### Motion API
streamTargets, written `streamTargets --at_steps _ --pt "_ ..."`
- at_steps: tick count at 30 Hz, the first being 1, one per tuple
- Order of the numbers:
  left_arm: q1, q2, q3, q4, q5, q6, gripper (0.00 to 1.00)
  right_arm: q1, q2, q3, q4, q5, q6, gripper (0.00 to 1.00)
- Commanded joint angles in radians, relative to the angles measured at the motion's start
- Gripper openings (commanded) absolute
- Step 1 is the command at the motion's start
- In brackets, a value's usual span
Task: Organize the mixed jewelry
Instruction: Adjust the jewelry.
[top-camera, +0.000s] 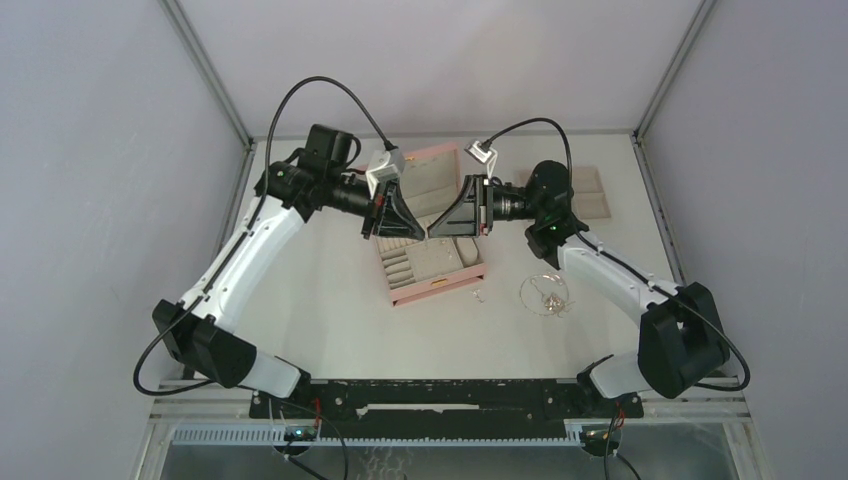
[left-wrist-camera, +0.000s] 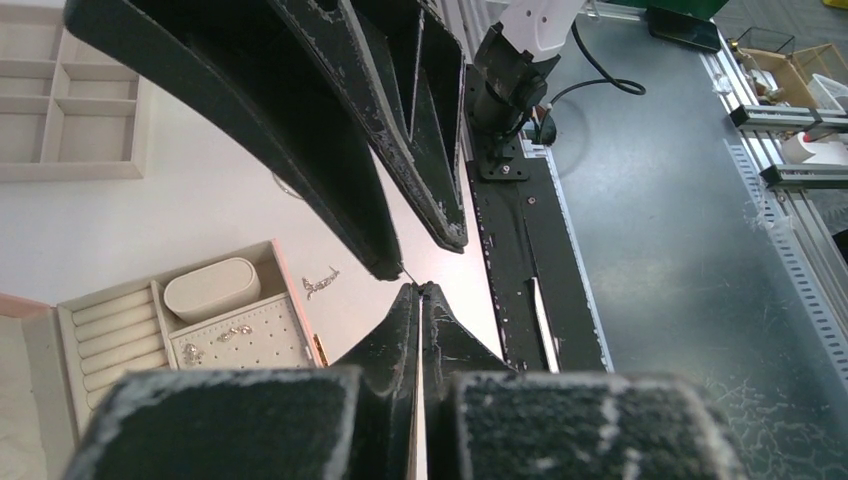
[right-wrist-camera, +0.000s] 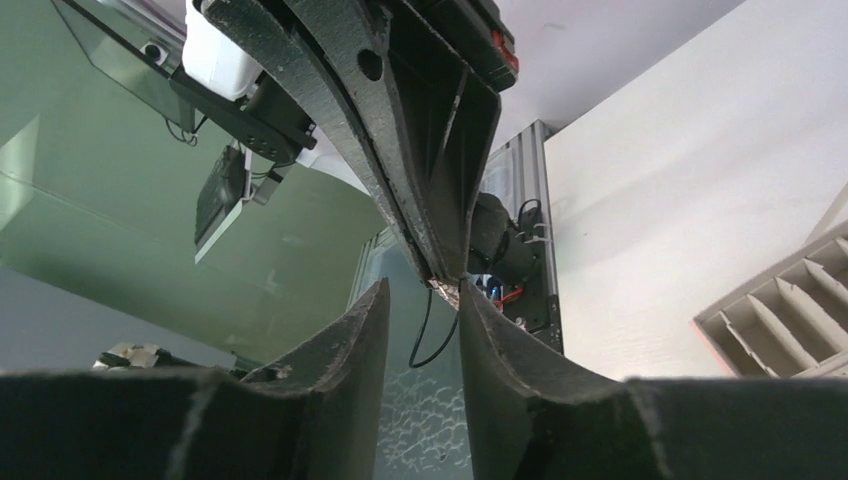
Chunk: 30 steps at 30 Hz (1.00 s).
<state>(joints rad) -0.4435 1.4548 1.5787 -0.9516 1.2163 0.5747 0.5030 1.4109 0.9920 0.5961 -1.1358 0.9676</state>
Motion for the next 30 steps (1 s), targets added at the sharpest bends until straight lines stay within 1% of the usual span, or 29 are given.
streamTargets --at_steps 1,3,8,12,20,23,30 --pt "0.008 0.007 0.049 0.026 0.04 -0.014 0.0 0.008 0.001 0.036 0.085 -0.028 0.032 0.37" --pt "0.008 0.008 0.049 0.029 0.042 -0.017 0.0 0.009 0.003 0.037 0.093 -0.033 0.037 0.34" --pt "0.009 0.014 0.053 0.03 0.043 -0.021 0.0 0.01 0.011 0.037 0.096 -0.037 0.043 0.33" --pt "0.009 0.013 0.053 0.031 0.044 -0.022 0.0 0.012 0.016 0.037 0.109 -0.038 0.053 0.28" --pt "0.01 0.013 0.046 0.031 0.052 -0.024 0.0 0.012 0.02 0.036 0.111 -0.035 0.056 0.1" --pt "0.011 0.013 0.046 0.031 0.055 -0.023 0.0 0.011 0.02 0.037 0.113 -0.035 0.058 0.0" --pt "0.012 0.011 0.044 0.031 0.054 -0.02 0.0 0.014 0.005 0.036 0.091 -0.05 0.046 0.0"
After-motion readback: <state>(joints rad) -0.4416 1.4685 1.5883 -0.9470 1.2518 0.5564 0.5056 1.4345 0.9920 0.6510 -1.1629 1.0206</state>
